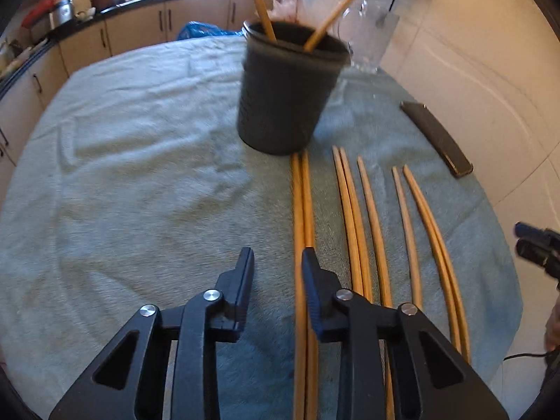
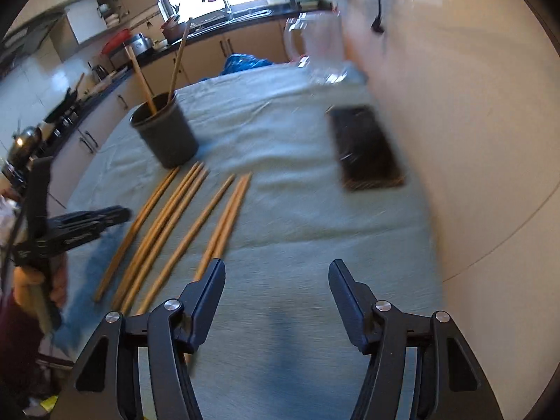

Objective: Organize utensils
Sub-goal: 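Grasp another chopstick with the left gripper while the right gripper grasps one too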

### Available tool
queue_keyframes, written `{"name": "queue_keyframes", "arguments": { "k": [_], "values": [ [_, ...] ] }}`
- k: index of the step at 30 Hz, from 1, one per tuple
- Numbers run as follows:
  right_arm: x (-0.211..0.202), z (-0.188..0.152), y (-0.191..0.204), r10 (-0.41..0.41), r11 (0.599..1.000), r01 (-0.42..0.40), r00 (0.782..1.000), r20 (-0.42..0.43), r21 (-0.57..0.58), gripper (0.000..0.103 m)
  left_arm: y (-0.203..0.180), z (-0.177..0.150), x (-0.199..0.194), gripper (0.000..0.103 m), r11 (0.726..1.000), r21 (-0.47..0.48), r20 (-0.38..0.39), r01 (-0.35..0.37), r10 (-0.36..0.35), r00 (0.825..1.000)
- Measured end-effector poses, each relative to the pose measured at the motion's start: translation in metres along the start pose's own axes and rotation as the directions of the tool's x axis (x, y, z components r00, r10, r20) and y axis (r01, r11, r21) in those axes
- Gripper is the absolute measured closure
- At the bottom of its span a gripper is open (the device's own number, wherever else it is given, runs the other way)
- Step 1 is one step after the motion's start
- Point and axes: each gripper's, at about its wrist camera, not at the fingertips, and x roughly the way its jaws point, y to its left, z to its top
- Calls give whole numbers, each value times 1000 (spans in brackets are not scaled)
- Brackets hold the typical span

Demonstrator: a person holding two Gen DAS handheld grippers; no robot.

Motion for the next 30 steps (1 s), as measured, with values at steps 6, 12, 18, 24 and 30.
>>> {"name": "queue_keyframes", "arguments": {
  "k": [6,12,18,24,30],
  "values": [
    [36,2,16,78,996,-77,997,-19,45,37,-7,10,10,93,999,24,-7,28,-28,1000],
    [59,6,34,58,998,-58,998,-31,22,41,-18,21,18,93,997,67,-2,-24,24,1000],
    [74,7,40,14,1000,-15,999,-48,-4,60,-25,34,31,94,991,111,-37,-68,73,997],
    [82,10,46,-57,998,55,997,-44,-44,75,-28,36,36,96,987,129,-31,-92,97,995],
    [84,13,45,-117,992,115,992,-49,-56,90,-11,31,29,96,991,35,-51,-127,128,990]
  ]
}}
